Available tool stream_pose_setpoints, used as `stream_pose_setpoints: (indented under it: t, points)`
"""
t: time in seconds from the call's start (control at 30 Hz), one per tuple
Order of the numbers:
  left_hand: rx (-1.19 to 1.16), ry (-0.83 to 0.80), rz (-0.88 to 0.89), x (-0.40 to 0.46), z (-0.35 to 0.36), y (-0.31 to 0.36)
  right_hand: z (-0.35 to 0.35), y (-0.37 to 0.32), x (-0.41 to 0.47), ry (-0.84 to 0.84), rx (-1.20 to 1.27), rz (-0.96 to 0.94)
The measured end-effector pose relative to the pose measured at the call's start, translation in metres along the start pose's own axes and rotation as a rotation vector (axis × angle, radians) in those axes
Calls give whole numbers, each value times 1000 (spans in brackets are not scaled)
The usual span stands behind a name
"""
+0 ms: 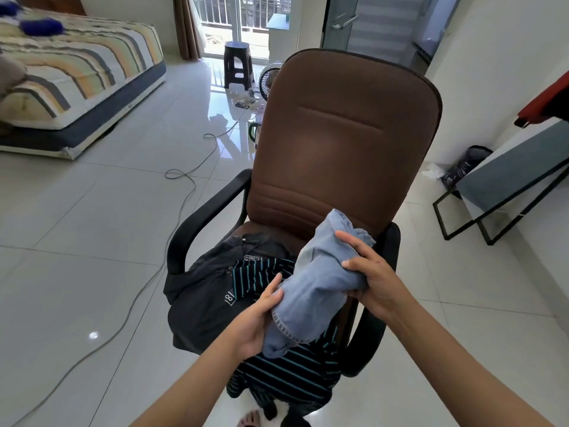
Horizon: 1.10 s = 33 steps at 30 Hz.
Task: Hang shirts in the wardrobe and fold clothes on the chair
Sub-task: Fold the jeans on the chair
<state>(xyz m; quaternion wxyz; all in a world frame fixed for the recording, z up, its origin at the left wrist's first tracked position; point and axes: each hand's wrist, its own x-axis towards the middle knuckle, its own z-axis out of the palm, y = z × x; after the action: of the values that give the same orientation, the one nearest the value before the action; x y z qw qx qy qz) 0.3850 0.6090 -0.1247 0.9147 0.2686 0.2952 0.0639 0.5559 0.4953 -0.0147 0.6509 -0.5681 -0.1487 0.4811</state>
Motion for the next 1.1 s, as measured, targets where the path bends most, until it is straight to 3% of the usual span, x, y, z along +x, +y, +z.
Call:
stream_pose_setpoints:
  t: [0.13, 0.37, 0.5, 0.67, 1.1]
  points:
    - [-167, -46, 7, -1, 9, -9, -16, 1, 5, -15, -4, 33]
    - [-123, 14, 99, -3, 12, -20, -34, 2, 3, -139, -107, 88]
    - [-90, 134, 251, -22, 8, -23, -38, -2, 11, -214, -214, 115]
    - [-92, 217, 445, -66, 6, -27, -15, 8, 13, -263, -163, 176]
    - [-218, 727, 878, -256, -33, -89, 170, 68, -29, -919, -264, 275]
